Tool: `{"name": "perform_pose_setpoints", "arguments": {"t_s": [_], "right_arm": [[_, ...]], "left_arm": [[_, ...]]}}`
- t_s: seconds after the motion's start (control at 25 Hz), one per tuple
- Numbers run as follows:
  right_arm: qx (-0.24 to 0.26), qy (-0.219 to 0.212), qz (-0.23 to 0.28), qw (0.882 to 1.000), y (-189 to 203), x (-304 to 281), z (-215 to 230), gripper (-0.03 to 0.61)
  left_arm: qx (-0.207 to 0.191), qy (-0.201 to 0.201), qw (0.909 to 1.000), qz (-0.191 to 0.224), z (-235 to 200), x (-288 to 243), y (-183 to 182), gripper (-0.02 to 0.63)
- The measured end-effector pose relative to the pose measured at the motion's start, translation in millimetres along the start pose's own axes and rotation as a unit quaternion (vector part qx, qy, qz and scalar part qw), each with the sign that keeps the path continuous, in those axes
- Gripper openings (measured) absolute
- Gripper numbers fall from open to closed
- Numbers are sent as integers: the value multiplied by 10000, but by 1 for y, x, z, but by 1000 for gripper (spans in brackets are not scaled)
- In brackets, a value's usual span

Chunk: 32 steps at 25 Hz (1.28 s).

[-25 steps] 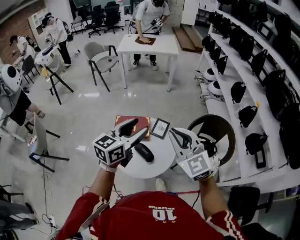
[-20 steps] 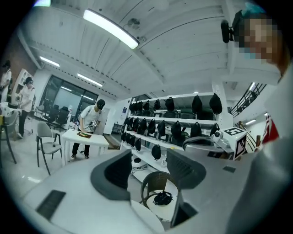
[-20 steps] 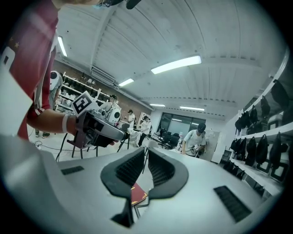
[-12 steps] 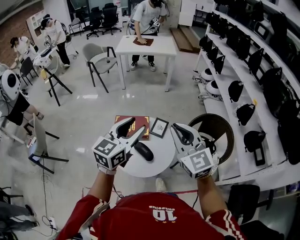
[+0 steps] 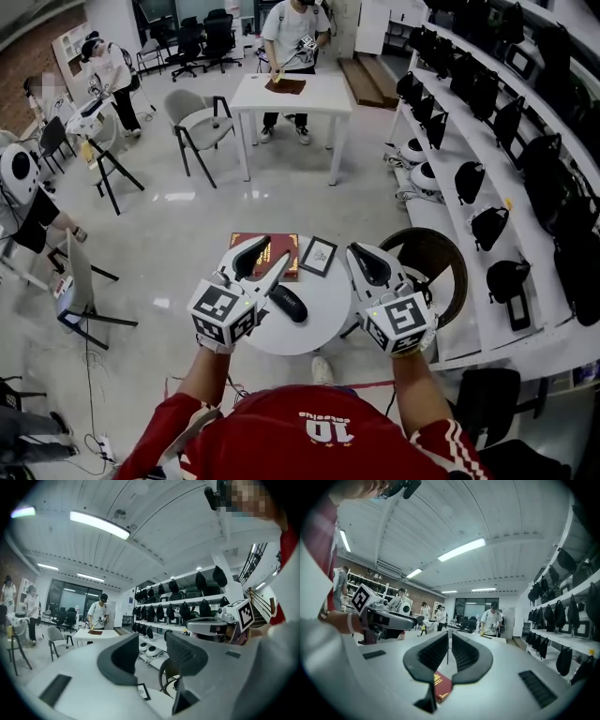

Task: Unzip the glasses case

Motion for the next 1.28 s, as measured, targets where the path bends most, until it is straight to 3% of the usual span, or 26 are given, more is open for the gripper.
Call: {"name": "perform_pose_setpoints", "arguments": {"t_s": [0.4, 0.72, 1.28], "right_arm": [[-110, -12, 10, 9999, 1, 1, -1, 18], [-168, 60, 58, 9998, -2, 5, 0, 18], [-132, 288, 186, 9993, -6, 12, 3, 17]], "left_arm": [[-53, -317, 9994, 103, -6, 3, -2, 140], [43, -533, 9983, 230, -12, 4, -4, 9], [147, -410, 9987, 258, -12, 0, 2, 8]]}}
Point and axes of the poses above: the fingertips, and each gripper's own axes: x backward along the fingers, z to its right, y out of its underside, the point moved 7 cm from there along x, backward along the fingers, and after that the axes turned 2 degrees about z, right-handed, at the moved point
